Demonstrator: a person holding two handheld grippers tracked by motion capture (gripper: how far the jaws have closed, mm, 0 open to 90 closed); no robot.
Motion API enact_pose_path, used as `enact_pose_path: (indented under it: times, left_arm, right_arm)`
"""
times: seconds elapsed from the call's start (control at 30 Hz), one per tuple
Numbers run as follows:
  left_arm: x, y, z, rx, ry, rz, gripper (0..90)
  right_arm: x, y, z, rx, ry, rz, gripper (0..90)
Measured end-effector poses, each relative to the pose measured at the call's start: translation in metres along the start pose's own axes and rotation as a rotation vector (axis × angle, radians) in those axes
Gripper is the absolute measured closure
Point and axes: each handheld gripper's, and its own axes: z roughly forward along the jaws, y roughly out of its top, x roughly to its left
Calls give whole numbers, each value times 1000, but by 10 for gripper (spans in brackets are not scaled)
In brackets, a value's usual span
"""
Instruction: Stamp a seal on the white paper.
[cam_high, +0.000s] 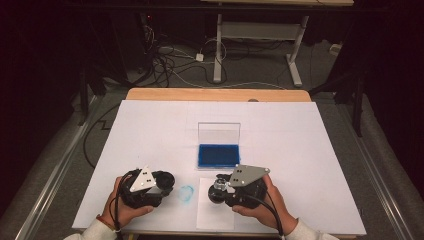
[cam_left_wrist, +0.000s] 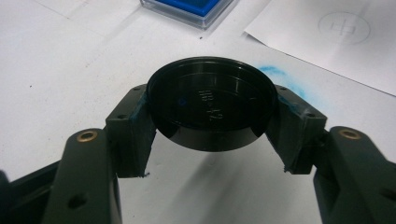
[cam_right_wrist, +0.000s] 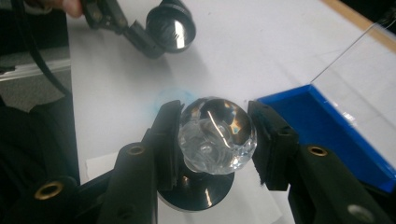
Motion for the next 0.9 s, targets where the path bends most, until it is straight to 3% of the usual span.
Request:
enact_pose_path:
  times: [0.23,0.9]
  left_arm:
    - [0,0,-1,2,2,4,368]
    - [1,0,-1,3,4,6,368]
  right_arm:
    - [6,-6,15,51,20,-19,573]
    - [6,-18,34,100,17,-32,573]
